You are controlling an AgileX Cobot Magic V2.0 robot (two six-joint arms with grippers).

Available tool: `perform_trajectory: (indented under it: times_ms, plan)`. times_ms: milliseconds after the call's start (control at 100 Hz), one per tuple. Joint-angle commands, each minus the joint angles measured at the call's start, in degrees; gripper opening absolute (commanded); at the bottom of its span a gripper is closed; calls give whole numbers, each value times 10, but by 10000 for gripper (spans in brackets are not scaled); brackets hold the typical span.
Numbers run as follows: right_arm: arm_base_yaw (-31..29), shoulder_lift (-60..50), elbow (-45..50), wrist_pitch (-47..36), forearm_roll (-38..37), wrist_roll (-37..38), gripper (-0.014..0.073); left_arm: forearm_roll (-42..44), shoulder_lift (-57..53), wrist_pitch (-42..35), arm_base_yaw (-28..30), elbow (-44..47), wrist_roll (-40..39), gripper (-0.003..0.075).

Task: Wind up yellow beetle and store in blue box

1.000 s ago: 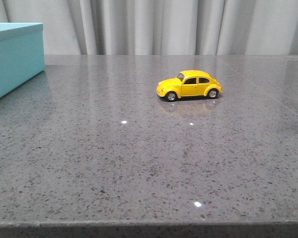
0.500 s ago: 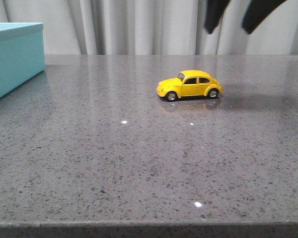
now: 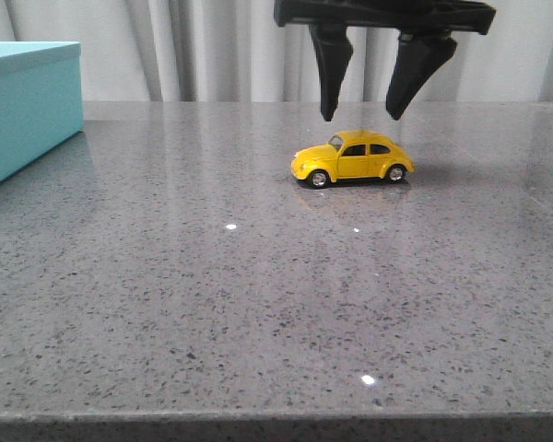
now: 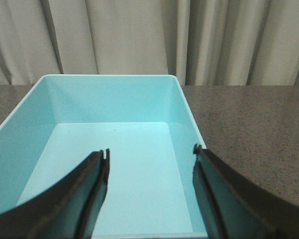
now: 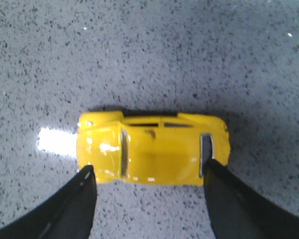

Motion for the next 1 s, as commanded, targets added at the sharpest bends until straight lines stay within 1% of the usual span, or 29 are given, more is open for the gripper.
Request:
perform_trajectory:
  times_ms: [0,130,610,750,990]
  plan:
    - [-1,-17,-28,-8,-11,1,477,0,6,-41,-4,-20,-1,377]
    - [-1,-7,-30,-6,-35,16,477,0,6,-41,-4,-20,-1,377]
    - [-6,14,-30,11,-35,20,477,0,6,-41,-4,-20,-1,377]
    - [-28,14,-30,30,-35,20,477,0,6,-41,-4,-20,-1,377]
    - [-93,14,-30,75,-49,5,477,0,6,-41,-4,-20,-1,377]
